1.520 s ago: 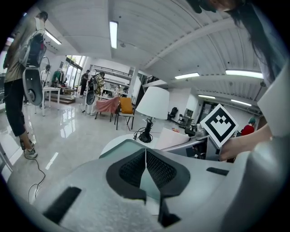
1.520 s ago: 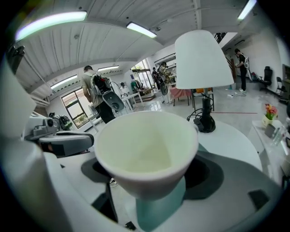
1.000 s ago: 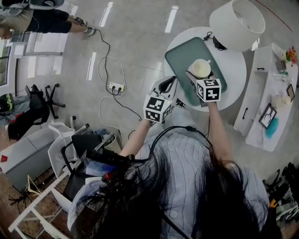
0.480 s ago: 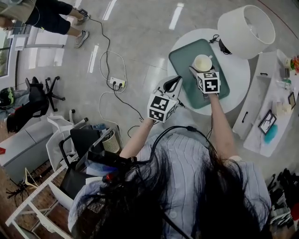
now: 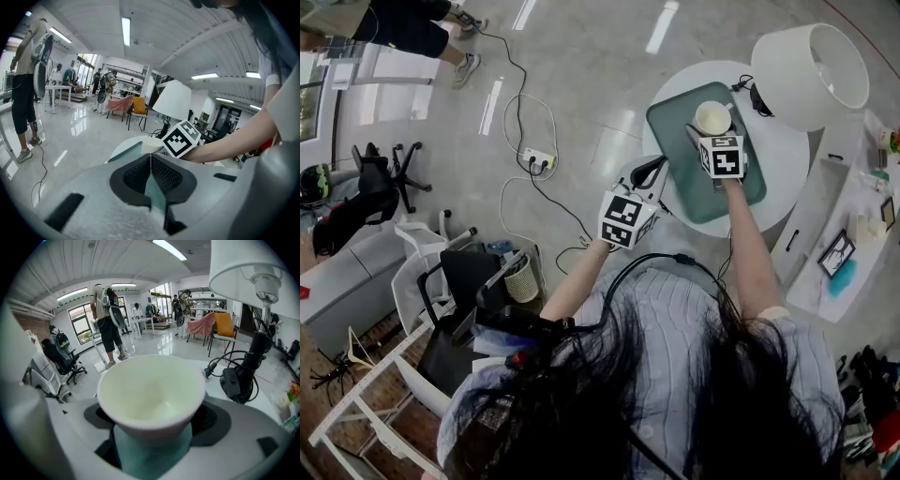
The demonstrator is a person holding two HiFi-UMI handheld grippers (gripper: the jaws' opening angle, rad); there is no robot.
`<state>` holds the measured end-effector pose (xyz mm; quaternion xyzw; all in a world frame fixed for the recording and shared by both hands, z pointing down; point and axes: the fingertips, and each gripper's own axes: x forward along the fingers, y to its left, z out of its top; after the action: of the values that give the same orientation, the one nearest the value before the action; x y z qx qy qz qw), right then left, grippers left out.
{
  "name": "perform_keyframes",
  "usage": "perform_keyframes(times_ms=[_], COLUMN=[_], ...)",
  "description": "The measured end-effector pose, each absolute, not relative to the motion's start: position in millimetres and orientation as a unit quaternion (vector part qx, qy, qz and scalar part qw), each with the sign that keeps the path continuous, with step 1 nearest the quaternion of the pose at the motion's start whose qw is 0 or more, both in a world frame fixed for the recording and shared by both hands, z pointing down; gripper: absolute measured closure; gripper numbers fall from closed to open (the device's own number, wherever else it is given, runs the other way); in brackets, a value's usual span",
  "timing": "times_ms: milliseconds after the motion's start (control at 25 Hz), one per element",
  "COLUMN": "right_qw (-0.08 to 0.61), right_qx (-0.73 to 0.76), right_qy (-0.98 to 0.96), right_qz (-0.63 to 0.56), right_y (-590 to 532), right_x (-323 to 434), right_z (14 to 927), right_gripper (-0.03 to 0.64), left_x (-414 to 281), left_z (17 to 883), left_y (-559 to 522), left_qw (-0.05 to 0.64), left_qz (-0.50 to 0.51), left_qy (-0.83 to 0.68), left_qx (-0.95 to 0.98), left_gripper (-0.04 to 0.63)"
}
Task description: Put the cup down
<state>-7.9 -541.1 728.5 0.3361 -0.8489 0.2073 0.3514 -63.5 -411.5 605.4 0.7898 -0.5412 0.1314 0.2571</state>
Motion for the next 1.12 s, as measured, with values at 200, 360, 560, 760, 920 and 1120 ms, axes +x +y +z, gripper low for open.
perform_keyframes(times_ms=[200,360,560,760,920,1120], right_qw=[0.342,0.333,0.339,0.352,0.362,0.389], right_qx=[0.338,0.334,0.325,0.325,0.327,0.328], right_qy=[-0.857,-0.864,-0.867,-0.864,-0.857,-0.839], right_qz=[0.184,0.175,0.166,0.154,0.168,0.194], right_y=[-548.3,-550.3,-554.0,-551.2,-548.9,-544.5], right_x=[-13.8,-21.7,-22.8,-22.0,-21.4,-13.5], right_z=[730.3,730.5,732.7,734.4,737.1,744.7], right_gripper=[0.193,0.193,0.193,0.193,0.193,0.193], left_x=[-69.2,-78.2,-79.2,-78.7,-79.4,-78.1], left_z=[607.4,608.5,610.1,608.9,607.5,606.5], left_y=[-413.4,-408.8,-408.7,-404.8,-401.0,-394.2], left_qw=[0.26,0.265,0.265,0.265,0.263,0.26], left_qz=[0.134,0.134,0.137,0.138,0.139,0.147], left_qy=[-0.544,-0.549,-0.55,-0.552,-0.553,-0.546], left_qx=[0.786,0.782,0.78,0.779,0.779,0.783], left_gripper=[0.578,0.578,0.578,0.578,0.578,0.578])
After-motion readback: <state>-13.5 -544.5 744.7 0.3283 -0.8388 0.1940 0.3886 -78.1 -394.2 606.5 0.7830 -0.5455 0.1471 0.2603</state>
